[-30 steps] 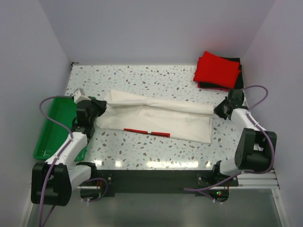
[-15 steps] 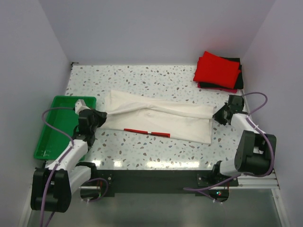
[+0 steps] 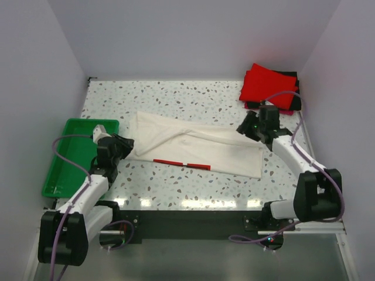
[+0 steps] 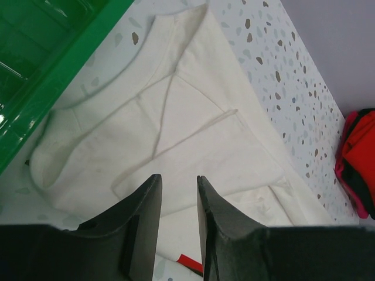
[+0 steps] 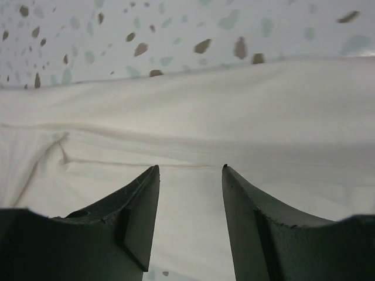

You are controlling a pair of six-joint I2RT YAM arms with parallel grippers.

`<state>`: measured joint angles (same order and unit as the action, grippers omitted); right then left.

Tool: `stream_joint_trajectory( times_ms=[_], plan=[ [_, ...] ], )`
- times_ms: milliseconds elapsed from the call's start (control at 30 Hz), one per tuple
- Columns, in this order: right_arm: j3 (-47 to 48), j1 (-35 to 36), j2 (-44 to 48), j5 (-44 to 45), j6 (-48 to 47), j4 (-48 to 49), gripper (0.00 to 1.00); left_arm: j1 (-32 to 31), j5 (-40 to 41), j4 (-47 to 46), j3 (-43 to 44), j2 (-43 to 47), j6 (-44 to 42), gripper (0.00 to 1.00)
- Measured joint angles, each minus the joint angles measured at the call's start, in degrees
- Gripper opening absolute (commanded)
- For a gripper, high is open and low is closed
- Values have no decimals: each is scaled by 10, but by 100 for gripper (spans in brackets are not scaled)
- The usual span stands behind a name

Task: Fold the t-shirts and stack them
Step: Fold the tshirt

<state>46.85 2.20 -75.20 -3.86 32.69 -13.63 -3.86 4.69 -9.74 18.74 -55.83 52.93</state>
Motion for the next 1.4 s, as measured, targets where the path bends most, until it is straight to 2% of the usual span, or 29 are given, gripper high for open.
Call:
stream_joint_trajectory(
  times_ms=[100,233,367,600,833,1000,1400],
  plan=[
    [73,94,-73,3,-24,5,51,-2,-5,-2,1,1,-5,36],
    [159,167,-178,16,-49,15,51,-35,-4,5,36,-49,-22,36],
    [215,204,-266,34,-60,19,50,-83,-3,6,110,-124,-40,37],
    [256,239,-354,47,-68,30,50,-122,-1,13,216,-236,-66,46],
    [258,247,-362,36,-68,49,50,-127,18,43,306,-320,-93,52],
    [223,248,-348,0,-68,66,49,-127,28,68,362,-379,-108,58],
    [156,248,-285,-58,-68,82,48,-127,15,120,428,-467,-136,59]
  ],
)
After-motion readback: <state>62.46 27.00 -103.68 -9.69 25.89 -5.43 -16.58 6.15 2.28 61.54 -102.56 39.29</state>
